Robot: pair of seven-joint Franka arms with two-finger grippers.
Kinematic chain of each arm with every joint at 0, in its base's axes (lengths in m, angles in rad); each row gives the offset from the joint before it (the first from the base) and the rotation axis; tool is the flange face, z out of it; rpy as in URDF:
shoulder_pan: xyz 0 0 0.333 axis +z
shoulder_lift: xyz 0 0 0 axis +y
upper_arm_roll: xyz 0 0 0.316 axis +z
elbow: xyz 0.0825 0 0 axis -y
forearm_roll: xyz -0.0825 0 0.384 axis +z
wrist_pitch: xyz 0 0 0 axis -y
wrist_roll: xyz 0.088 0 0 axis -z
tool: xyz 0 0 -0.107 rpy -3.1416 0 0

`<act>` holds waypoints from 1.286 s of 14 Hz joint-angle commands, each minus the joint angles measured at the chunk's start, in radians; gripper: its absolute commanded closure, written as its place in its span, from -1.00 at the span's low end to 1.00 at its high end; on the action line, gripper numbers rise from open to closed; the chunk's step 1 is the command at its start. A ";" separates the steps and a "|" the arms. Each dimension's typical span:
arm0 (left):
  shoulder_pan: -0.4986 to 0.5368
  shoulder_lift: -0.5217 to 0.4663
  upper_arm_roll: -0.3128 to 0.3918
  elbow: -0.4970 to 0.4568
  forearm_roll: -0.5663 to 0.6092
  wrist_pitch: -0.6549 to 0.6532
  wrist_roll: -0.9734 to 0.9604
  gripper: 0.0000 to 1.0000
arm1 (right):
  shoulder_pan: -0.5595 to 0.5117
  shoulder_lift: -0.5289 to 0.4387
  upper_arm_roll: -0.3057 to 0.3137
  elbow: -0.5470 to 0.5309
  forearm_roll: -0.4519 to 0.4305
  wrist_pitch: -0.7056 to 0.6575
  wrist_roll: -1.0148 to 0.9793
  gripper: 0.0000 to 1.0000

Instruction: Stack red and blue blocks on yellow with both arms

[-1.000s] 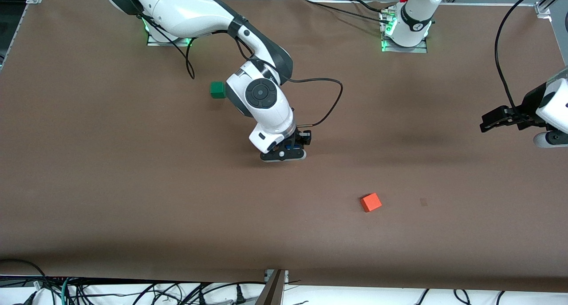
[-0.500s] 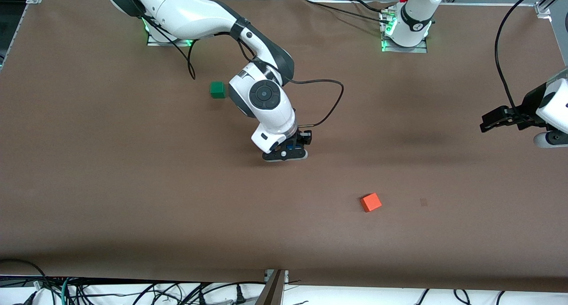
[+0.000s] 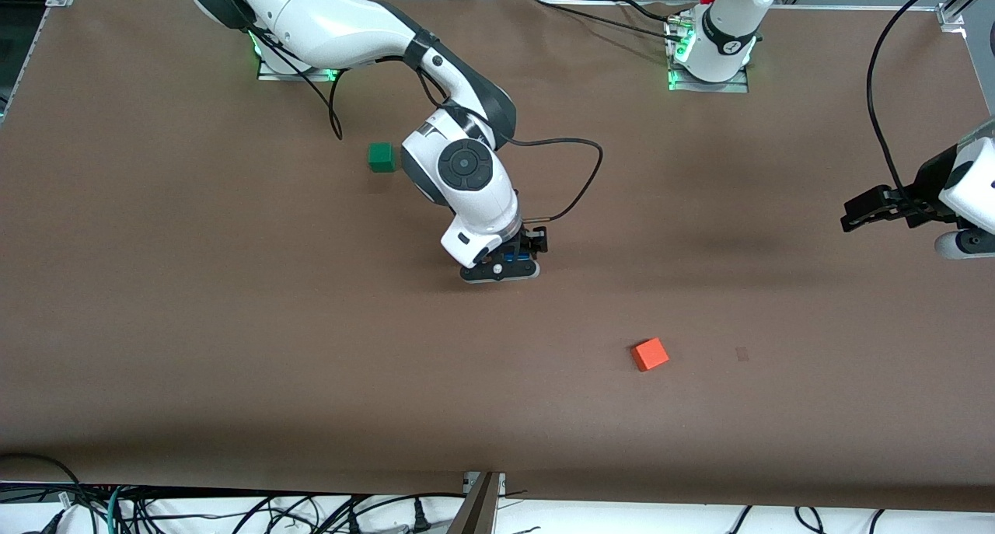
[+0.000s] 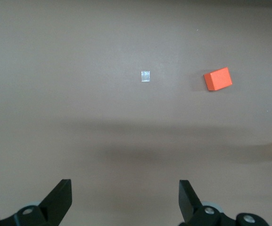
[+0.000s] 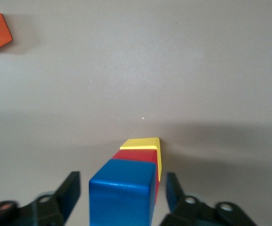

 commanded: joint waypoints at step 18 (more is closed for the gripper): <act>0.009 0.015 -0.006 0.032 -0.006 -0.007 0.021 -1.00 | -0.240 -0.614 -0.095 -0.276 0.160 -0.513 -0.196 -0.99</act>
